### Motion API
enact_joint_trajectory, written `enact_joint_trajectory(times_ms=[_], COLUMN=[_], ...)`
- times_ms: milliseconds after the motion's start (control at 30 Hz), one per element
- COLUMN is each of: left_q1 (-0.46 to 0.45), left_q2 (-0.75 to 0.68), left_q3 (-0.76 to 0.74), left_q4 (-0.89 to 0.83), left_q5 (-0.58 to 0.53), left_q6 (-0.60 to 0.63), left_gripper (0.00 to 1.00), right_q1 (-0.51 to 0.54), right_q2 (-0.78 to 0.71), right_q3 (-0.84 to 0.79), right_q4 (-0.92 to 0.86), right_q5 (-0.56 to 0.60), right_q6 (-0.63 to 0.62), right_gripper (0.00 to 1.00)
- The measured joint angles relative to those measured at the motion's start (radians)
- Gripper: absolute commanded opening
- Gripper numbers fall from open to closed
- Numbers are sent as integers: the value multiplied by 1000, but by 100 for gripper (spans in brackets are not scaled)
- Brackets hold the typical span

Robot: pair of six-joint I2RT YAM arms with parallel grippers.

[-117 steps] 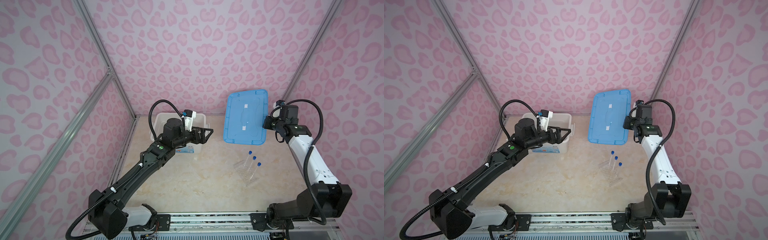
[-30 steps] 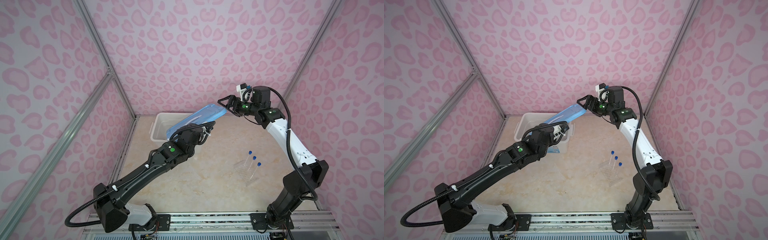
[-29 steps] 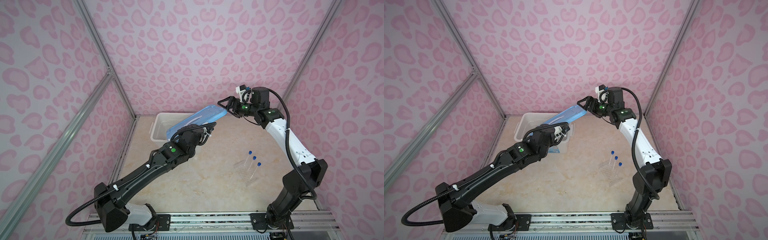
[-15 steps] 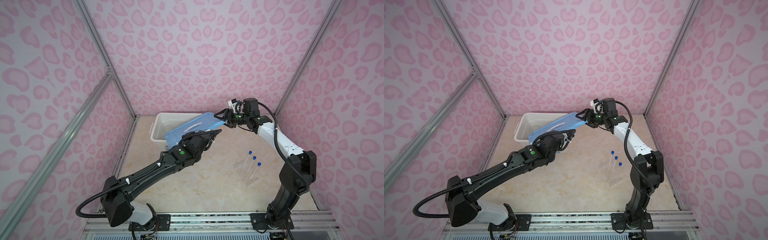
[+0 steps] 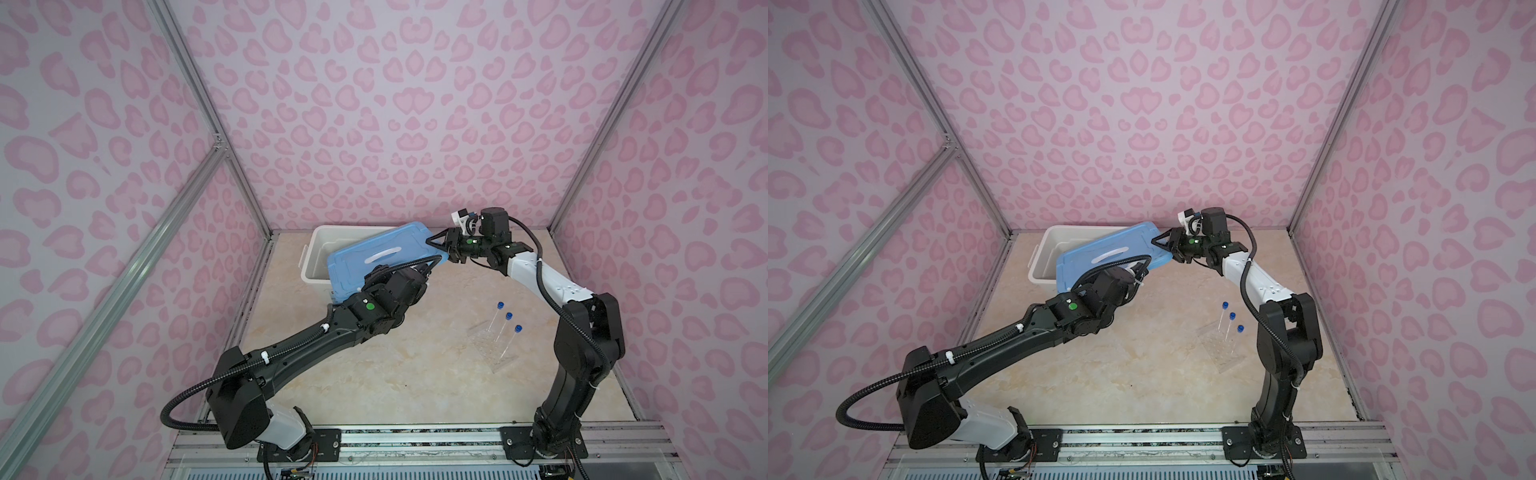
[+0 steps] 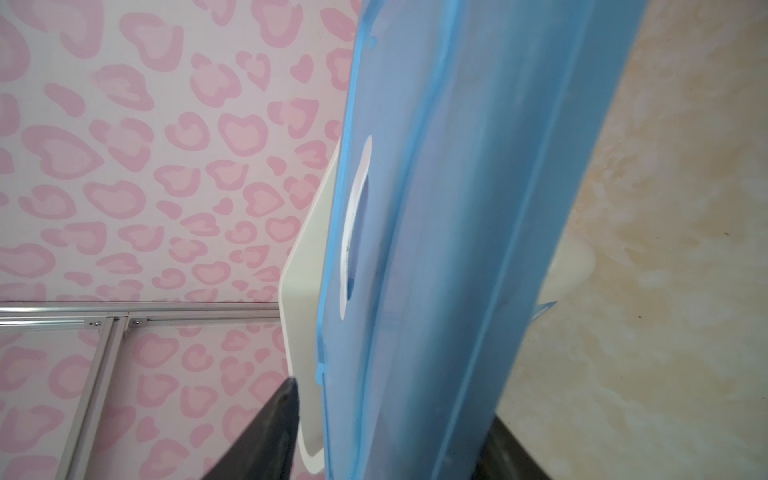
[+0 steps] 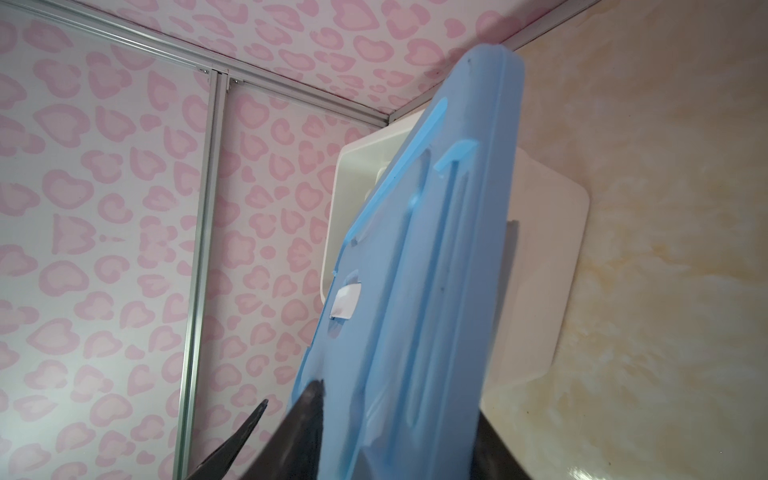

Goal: Organize the chemistry lab equipment
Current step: 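Carry the blue lid over the white bin with both grippers, then lower the lid onto the bin and open the left gripper, then press the lid's edges down onto the bin rim with both grippers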

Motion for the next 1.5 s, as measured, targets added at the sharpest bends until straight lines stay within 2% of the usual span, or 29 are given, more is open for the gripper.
enact_joint_trajectory(times_ms=[67, 167, 233, 533, 633, 800, 967, 1067, 1200, 1333, 1500], left_q1=[0, 1, 1, 10, 42, 104, 269, 383, 549, 761, 857], left_q2=[0, 0, 0, -26, -87, -179, -206, -213, -214, -158, -52], left_q3=[-11, -21, -26, -54, -79, -112, -108, -84, -40, -33, -11], left_q4=[-10, -23, -27, -50, -41, 37, 115, 114, 100, 74, 59], left_q5=[11, 32, 55, 229, 365, 665, 917, 1019, 1068, 1087, 1047], left_q6=[-36, -93, -133, -301, -369, -544, -763, -866, -938, -991, -970], left_gripper=[63, 70, 72, 76, 79, 83, 83, 82, 84, 86, 87], right_q1=[0, 0, 0, 8, 12, 19, 33, 39, 47, 66, 96], right_q2=[10, 28, 39, 80, 80, 68, 48, 48, 48, 48, 37], right_q3=[-18, -35, -45, -85, -89, -106, -114, -114, -104, -93, -94], right_q4=[29, 51, 74, 179, 199, 203, 214, 214, 198, 179, 160], right_q5=[-7, -8, -8, -10, 0, 26, 67, 85, 121, 170, 238], right_q6=[23, 31, 40, 86, 97, 95, 96, 108, 106, 99, 92], right_gripper=[46, 41, 40, 31, 29, 28, 27, 27, 27, 28, 27])
